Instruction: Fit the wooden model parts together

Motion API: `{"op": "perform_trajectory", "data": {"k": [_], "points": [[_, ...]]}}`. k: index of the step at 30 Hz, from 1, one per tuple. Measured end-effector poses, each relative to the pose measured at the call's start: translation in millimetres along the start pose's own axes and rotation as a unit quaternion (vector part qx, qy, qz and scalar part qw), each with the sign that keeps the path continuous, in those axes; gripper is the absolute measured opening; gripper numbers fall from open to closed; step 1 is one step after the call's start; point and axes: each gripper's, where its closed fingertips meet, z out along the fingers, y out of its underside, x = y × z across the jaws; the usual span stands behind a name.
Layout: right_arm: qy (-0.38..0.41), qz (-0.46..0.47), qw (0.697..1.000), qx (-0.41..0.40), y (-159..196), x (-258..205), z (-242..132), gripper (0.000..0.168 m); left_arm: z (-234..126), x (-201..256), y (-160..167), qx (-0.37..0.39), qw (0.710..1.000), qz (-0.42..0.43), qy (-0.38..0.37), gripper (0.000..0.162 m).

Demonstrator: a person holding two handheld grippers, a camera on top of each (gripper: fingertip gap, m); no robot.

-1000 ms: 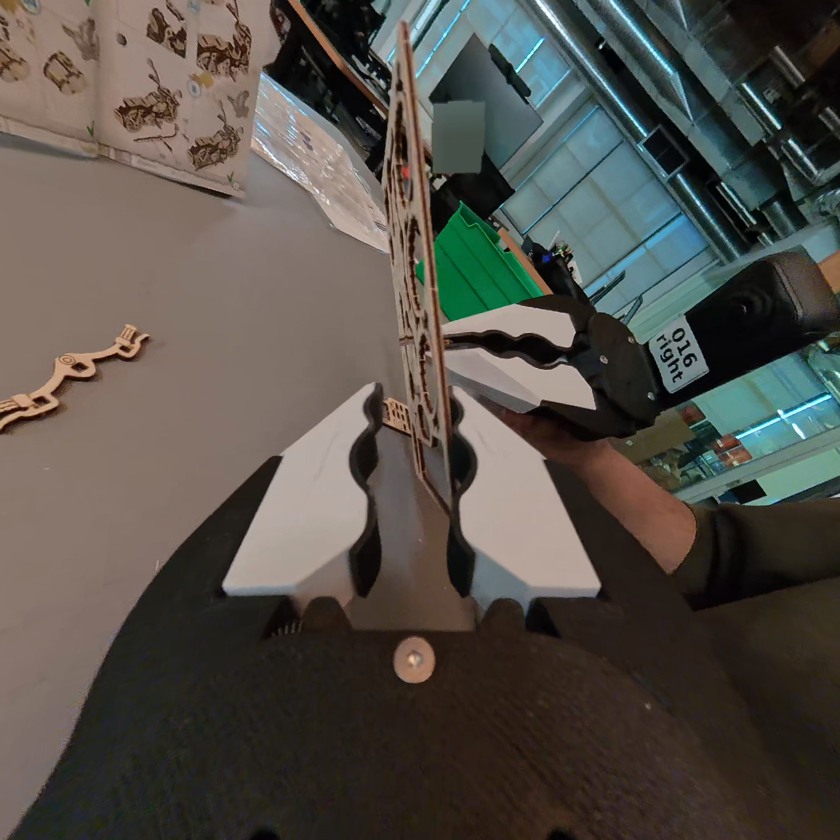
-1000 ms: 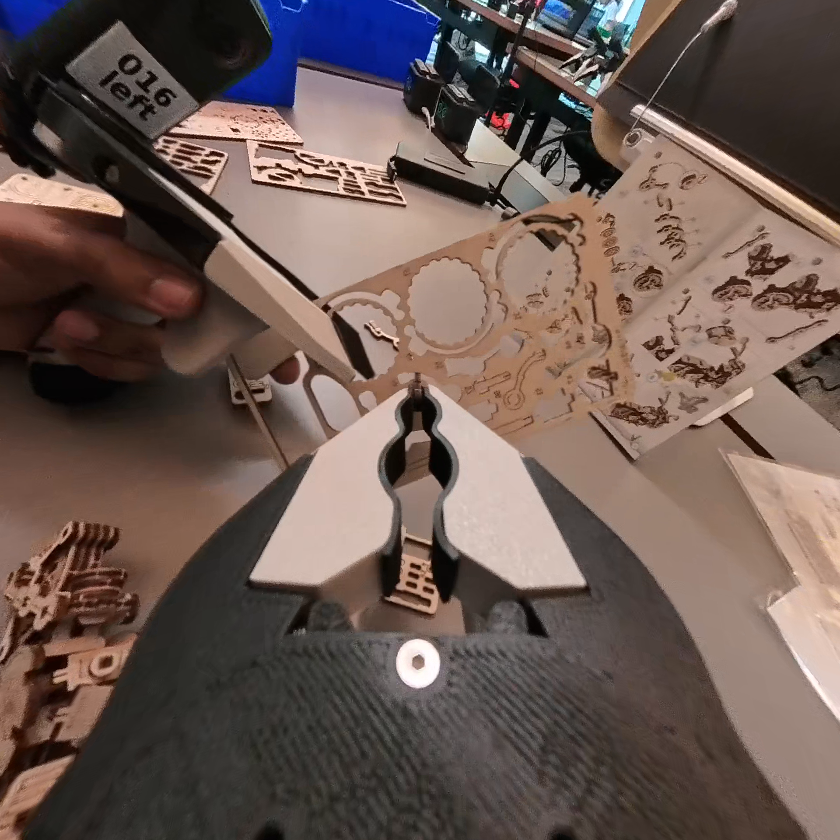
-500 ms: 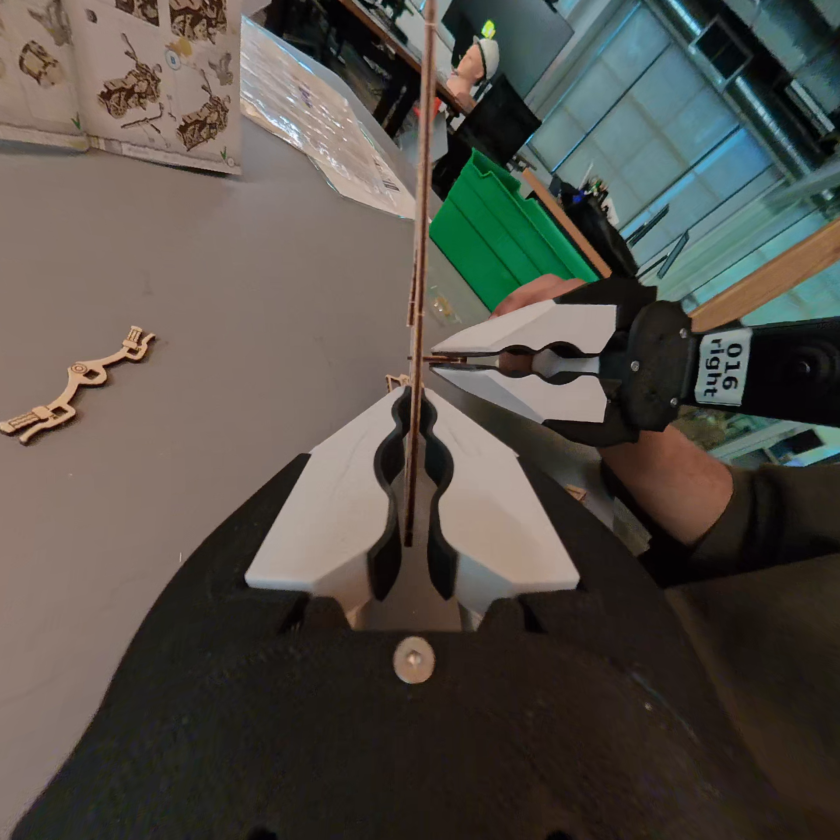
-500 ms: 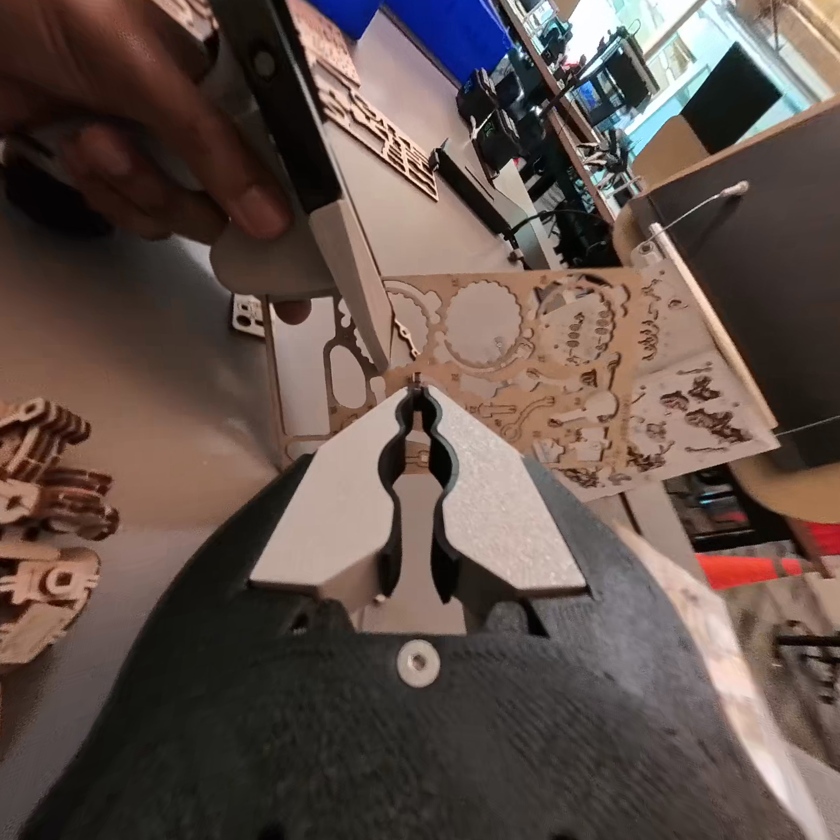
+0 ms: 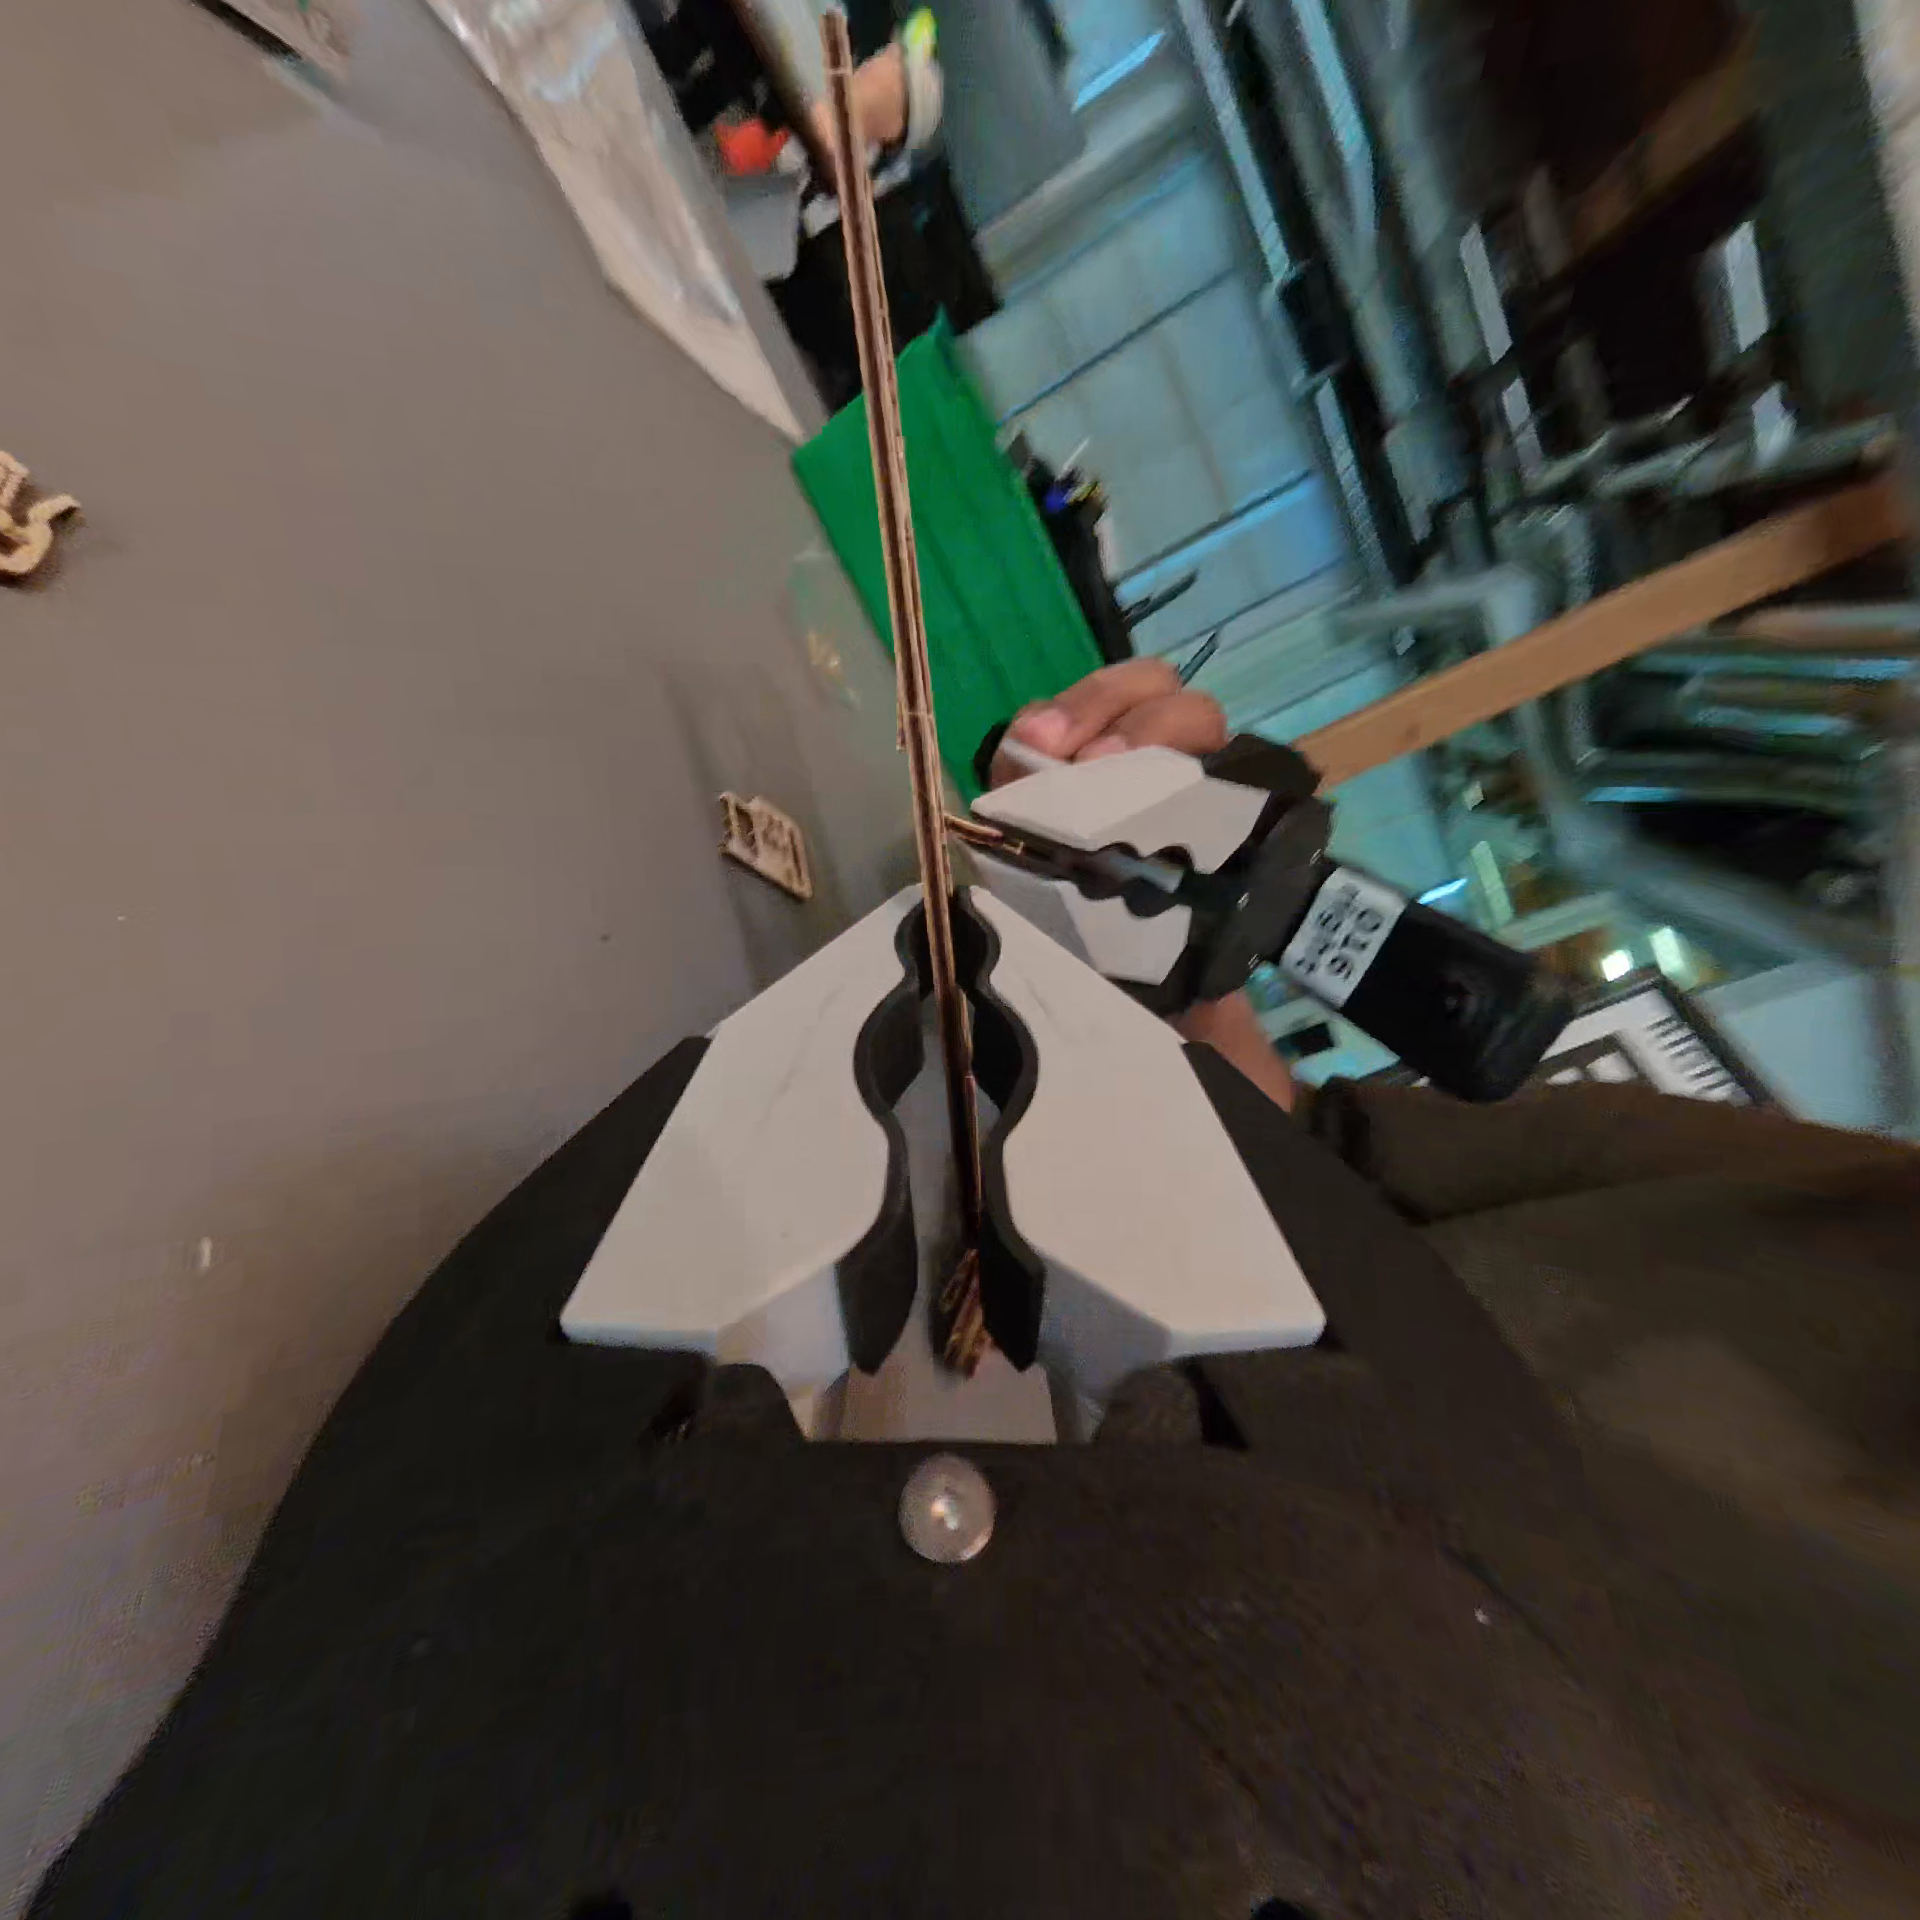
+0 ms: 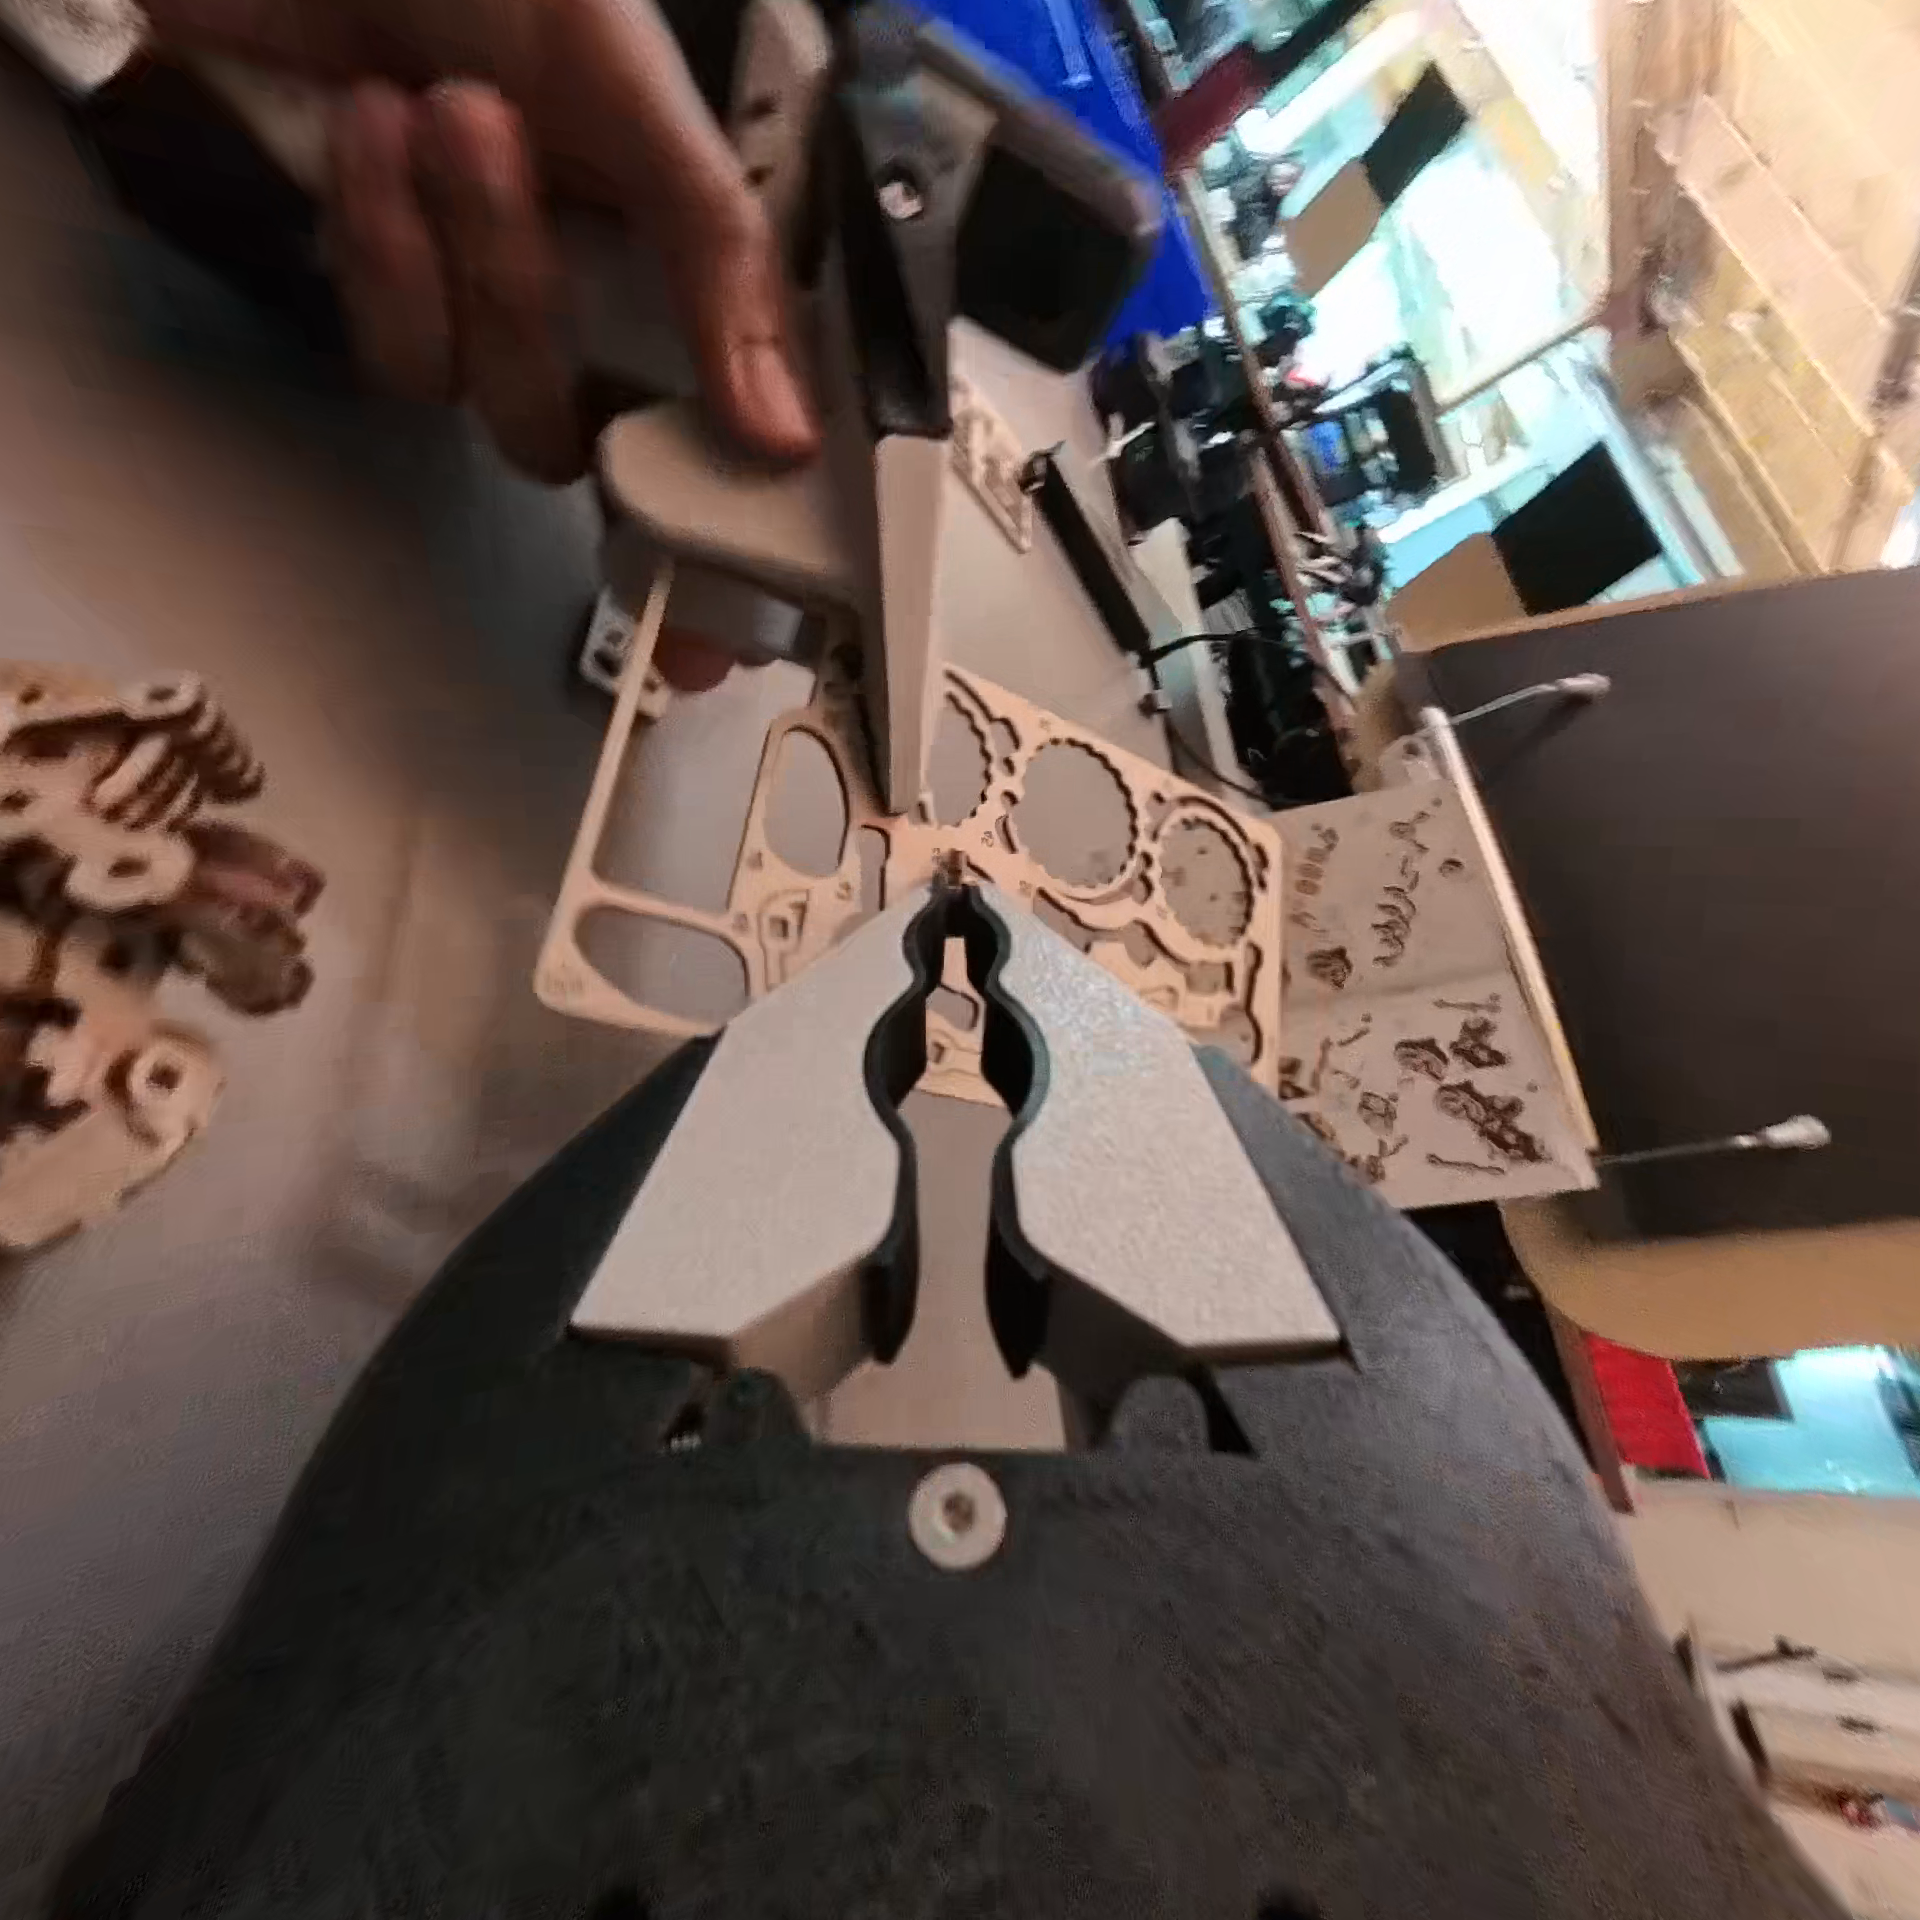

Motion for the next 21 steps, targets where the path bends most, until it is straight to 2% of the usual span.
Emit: {"op": "perform_trajectory", "data": {"k": [5, 8, 10, 13, 17, 19, 21], "points": [[-0.055, 0.036, 0.998, 0.012, -1.8, -5.1, -2.2, 0.001, -2.4, -0.9, 7.5, -0.039, 0.999, 0.028, -0.022, 0.000], [-0.053, 0.079, 0.995, 0.035, -7.4, -1.3, -2.0, 0.001, -2.6, -1.1, 6.5, -0.034, 0.999, 0.020, -0.016, 0.000], [-0.046, 0.171, 0.981, 0.073, -14.0, 9.2, -3.5, 0.001, -1.9, 2.2, 7.4, -0.033, 0.999, 0.010, 0.001, 0.000], [-0.059, 0.316, 0.939, 0.121, -16.0, 24.9, -8.3, 0.001, -1.3, 8.8, 4.8, -0.019, 0.999, -0.007, 0.030, 0.000], [0.025, 0.373, 0.922, 0.097, 10.1, 55.4, -13.6, 0.001, -12.2, -0.4, -14.5, 0.033, 0.999, 0.021, -0.014, 0.000], [0.062, 0.392, 0.917, 0.047, 32.4, 60.7, -10.8, 0.001, -29.5, -9.2, -36.4, 0.091, 0.993, 0.040, -0.059, 0.000], [0.046, 0.403, 0.914, -0.024, 50.3, 46.0, -0.1, 0.000, -57.7, -22.1, -61.9, 0.167, 0.974, 0.078, -0.132, 0.000]]}}
